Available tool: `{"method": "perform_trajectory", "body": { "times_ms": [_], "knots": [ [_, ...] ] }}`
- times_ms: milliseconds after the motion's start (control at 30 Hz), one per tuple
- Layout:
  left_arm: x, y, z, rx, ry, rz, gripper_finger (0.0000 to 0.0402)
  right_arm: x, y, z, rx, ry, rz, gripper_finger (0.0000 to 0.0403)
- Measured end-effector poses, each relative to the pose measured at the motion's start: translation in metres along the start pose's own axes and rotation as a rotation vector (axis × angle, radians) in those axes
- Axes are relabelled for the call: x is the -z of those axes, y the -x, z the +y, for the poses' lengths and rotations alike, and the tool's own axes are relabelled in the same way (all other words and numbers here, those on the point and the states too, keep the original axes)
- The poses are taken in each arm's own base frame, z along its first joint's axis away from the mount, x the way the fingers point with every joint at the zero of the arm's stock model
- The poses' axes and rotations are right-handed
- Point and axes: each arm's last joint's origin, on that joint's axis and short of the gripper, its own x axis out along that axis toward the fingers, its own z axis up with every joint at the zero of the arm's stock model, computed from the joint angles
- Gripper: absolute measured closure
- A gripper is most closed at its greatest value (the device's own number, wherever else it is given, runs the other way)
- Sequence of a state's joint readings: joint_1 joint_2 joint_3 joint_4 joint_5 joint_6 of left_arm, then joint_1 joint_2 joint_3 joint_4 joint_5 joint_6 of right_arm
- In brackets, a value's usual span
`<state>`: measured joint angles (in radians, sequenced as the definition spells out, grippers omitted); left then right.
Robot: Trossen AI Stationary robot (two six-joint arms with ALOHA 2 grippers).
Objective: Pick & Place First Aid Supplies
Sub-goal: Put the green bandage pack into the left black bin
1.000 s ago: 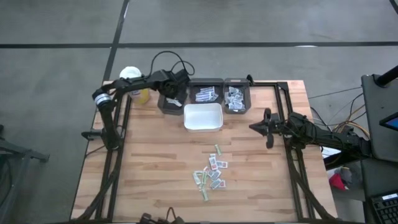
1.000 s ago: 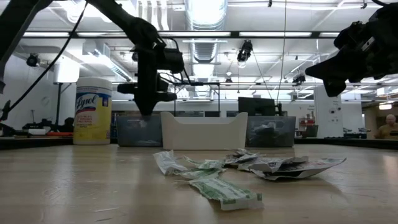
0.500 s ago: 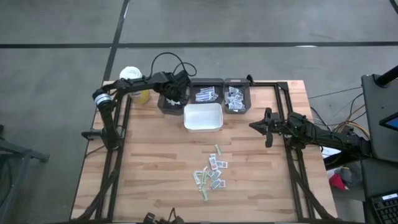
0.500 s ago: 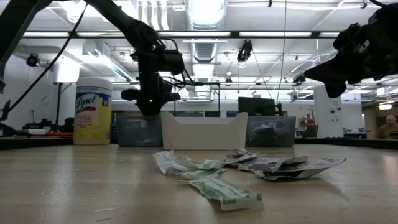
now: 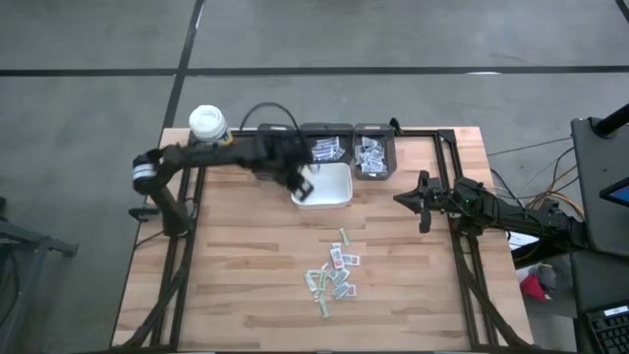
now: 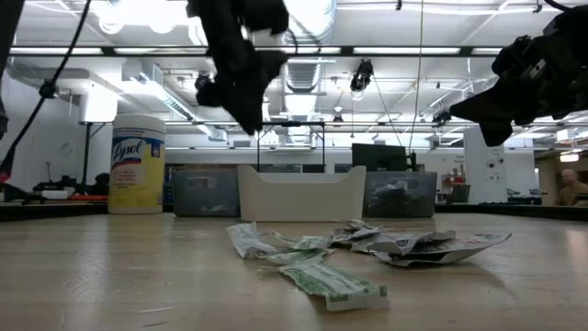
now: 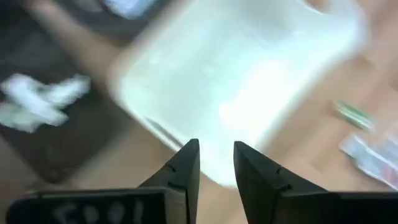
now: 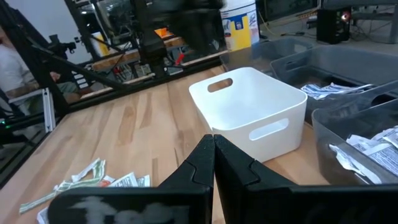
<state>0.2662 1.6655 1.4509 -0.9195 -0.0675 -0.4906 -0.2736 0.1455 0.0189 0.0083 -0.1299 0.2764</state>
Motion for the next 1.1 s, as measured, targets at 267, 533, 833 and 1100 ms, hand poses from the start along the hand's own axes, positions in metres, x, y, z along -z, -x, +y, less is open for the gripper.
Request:
{"method": "perform_trajectory", "body": {
  "times_ms": [267,533,833,1100],
  "knots": [
    [0.067,0.018,-0.089,0.119,-0.057,0.052,0.0312,0.000,0.000,0.000,0.000,0.007,0.002,0.0394],
    [0.127,0.010,-0.146,0.139,0.144,0.122,0.0312,0.000,0.000,0.000,0.001,0.026,0.003,0.0394],
    [0.160,-0.036,-0.184,0.140,0.388,0.170,0.0312,0.000,0.000,0.000,0.000,0.026,0.002,0.0394],
    [0.167,-0.068,-0.186,0.059,0.391,0.181,0.0312,0.000,0.000,0.000,0.000,0.025,0.002,0.0394]
  ]
}}
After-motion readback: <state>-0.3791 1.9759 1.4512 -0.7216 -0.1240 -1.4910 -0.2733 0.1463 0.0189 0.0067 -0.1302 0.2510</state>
